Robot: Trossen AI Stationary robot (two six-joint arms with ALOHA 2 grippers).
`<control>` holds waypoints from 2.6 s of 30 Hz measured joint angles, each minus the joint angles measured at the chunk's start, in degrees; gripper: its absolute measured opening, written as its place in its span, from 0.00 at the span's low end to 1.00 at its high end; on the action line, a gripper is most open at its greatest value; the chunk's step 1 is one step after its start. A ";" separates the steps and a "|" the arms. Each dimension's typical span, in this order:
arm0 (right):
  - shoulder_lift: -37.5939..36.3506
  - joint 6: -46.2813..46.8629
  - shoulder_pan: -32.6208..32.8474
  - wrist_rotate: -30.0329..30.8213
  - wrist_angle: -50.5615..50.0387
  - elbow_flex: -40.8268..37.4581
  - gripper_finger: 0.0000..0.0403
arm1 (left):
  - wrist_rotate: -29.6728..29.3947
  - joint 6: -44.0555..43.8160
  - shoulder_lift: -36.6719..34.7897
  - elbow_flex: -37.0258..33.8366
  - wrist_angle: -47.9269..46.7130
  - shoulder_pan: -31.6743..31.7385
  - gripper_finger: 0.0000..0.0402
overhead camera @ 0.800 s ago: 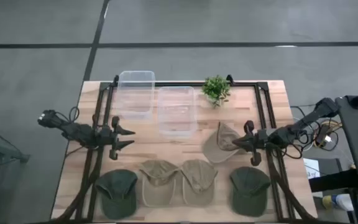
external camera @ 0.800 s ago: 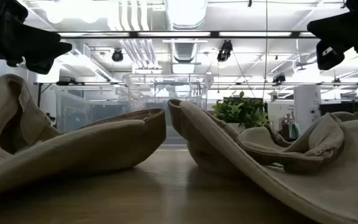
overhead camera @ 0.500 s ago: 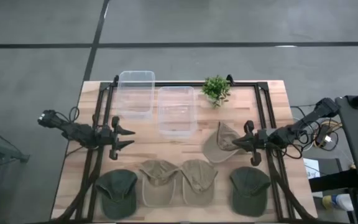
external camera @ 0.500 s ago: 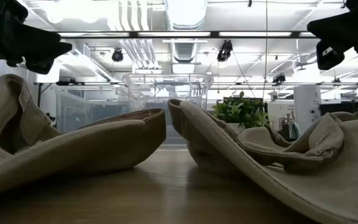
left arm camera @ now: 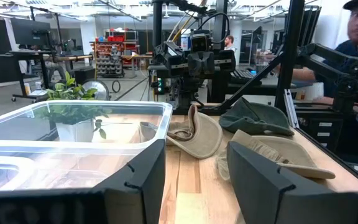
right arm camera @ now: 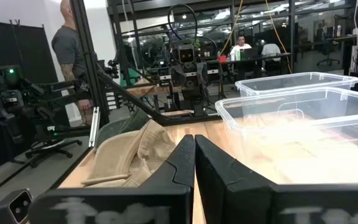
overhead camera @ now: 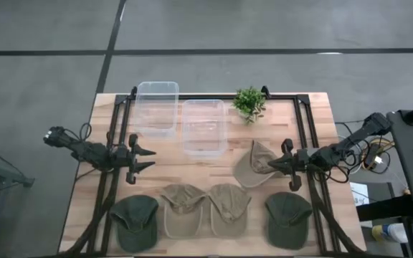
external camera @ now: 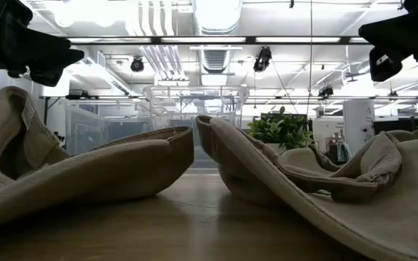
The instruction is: Pick & Place hat
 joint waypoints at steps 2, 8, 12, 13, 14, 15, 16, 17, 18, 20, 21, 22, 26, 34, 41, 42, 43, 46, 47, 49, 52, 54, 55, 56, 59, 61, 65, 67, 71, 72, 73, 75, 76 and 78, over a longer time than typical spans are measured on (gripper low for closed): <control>0.01 0.00 0.01 0.00 0.00 -0.01 0.02 | 0.01 -0.01 0.00 0.00 0.01 0.01 0.41; 0.02 0.00 0.00 0.00 -0.02 0.00 0.02 | 0.00 0.00 0.00 0.00 0.00 0.01 0.41; 0.01 0.00 0.00 0.00 0.00 -0.01 0.02 | -0.01 0.00 0.00 0.00 -0.01 0.00 0.41; 0.00 0.00 0.00 0.00 -0.02 -0.02 0.02 | 0.00 0.00 0.00 0.00 -0.01 0.01 0.41; 0.00 0.00 0.00 0.00 0.00 -0.02 0.02 | 0.01 0.00 0.00 0.00 0.01 0.02 0.41; 0.01 0.00 0.00 0.00 0.00 -0.01 0.02 | -0.01 0.00 0.00 0.00 -0.01 -0.01 0.41; 0.00 0.00 0.02 0.00 0.00 0.00 0.02 | -0.01 0.00 0.00 0.00 0.00 0.00 0.41; 0.00 0.00 0.01 0.00 0.00 -0.02 0.02 | 0.01 -0.02 0.00 0.00 -0.01 0.02 0.41; 0.02 0.00 0.02 0.00 0.00 0.00 0.02 | -0.01 0.00 0.00 0.00 0.01 0.02 0.41; 0.01 0.00 0.00 0.00 -0.01 -0.01 0.02 | -0.01 0.00 0.00 0.00 -0.01 0.00 0.41; 0.00 0.00 0.01 0.00 -0.01 -0.02 0.02 | 0.00 0.00 0.00 0.00 0.00 0.02 0.41; 0.00 0.00 0.00 0.00 0.00 -0.01 0.02 | 0.01 -0.02 0.00 0.00 0.01 0.00 0.41; 0.01 0.00 0.00 0.00 0.00 -0.02 0.02 | -0.01 -0.01 0.00 0.00 0.00 0.02 0.41; 0.00 0.00 0.00 0.00 -0.02 -0.02 0.02 | 0.01 -0.02 0.00 0.00 -0.01 -0.01 0.41; 0.02 0.00 0.02 0.00 0.00 -0.02 0.02 | 0.01 -0.02 0.00 0.00 0.01 0.02 0.41; 0.00 0.00 0.02 0.00 0.00 -0.02 0.02 | -0.01 0.00 0.00 0.00 0.01 -0.01 0.41; 0.00 0.00 0.00 0.00 0.00 -0.02 0.02 | 0.01 -0.02 0.00 0.00 0.01 0.01 0.41; 0.02 0.00 0.00 0.00 0.00 -0.01 0.02 | 0.01 -0.01 0.00 0.00 0.00 0.00 0.41; 0.02 0.00 0.00 0.00 0.00 -0.02 0.02 | 0.00 0.00 0.00 0.00 0.00 0.01 0.41; 0.02 0.00 0.00 0.00 0.00 -0.02 0.02 | 0.00 0.00 0.00 0.00 0.01 0.01 0.41; 0.00 -0.64 0.00 0.00 0.02 -0.01 0.02 | -0.01 -0.01 0.00 0.00 0.00 0.01 0.41; 0.00 -1.13 0.00 0.00 0.02 -0.02 0.02 | 0.00 -0.01 0.00 0.00 0.00 0.02 0.41; 0.00 -0.86 0.00 0.00 0.02 -0.01 0.02 | -0.01 -0.02 0.00 0.00 -0.01 -0.01 0.41; 0.02 0.33 0.00 0.00 0.02 0.00 0.02 | -0.01 0.00 0.00 0.00 -0.01 -0.01 0.41; 0.01 8.89 0.00 0.00 0.04 -0.01 0.02 | 0.01 0.00 0.00 0.00 -0.01 0.00 0.41; 0.00 11.74 -0.05 0.10 0.08 -0.02 0.02 | 0.00 -0.01 0.00 0.00 0.01 0.00 0.41; -0.02 11.08 -0.17 1.52 2.03 0.00 0.02 | -0.01 0.00 0.00 0.00 0.01 0.01 0.41; 0.02 14.98 -0.19 1.51 3.02 0.00 0.02 | 0.00 -0.01 0.00 0.00 0.00 0.00 0.41; 0.49 20.29 -0.31 1.68 4.71 0.00 0.02 | -0.01 -0.01 0.00 0.00 0.00 0.00 0.41; 0.87 20.45 -0.31 1.89 4.80 0.00 0.02 | 0.00 -0.01 0.00 0.00 0.00 0.00 0.41; 1.46 20.48 -0.29 2.75 4.89 0.00 0.02 | 0.00 0.00 0.00 0.00 0.01 0.01 0.41; 2.93 20.24 -0.30 4.09 4.91 0.00 0.02 | -0.01 -0.02 0.00 0.00 0.01 0.00 0.41; 3.77 19.93 -0.31 4.62 4.73 0.14 0.03 | 0.01 0.00 0.00 0.00 -0.01 -0.01 0.41; 6.19 19.24 -0.28 4.64 4.35 1.51 0.05 | -0.01 -0.02 0.00 0.00 0.01 0.00 0.41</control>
